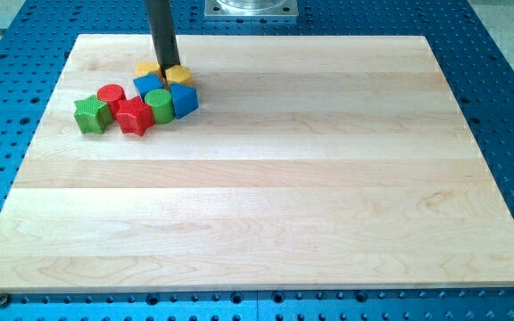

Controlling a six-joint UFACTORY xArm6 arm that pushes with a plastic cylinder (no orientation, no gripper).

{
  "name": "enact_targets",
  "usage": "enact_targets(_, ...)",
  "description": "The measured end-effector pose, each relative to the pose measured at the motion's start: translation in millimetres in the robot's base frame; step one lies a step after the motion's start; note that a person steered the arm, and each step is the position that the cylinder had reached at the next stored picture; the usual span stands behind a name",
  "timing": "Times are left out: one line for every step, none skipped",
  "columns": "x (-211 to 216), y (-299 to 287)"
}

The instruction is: Move the yellow blocks into the blue blocks

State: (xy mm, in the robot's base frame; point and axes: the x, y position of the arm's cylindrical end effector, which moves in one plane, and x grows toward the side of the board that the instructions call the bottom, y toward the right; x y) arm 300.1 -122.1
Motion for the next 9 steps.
enact_targets(14, 12)
enact_targets(14, 22)
enact_targets(14, 37)
enact_targets(14, 52)
enact_targets(14, 69)
enact_targets(14, 87)
enact_targets(14, 104)
enact_targets(14, 121)
enact_targets(14, 137)
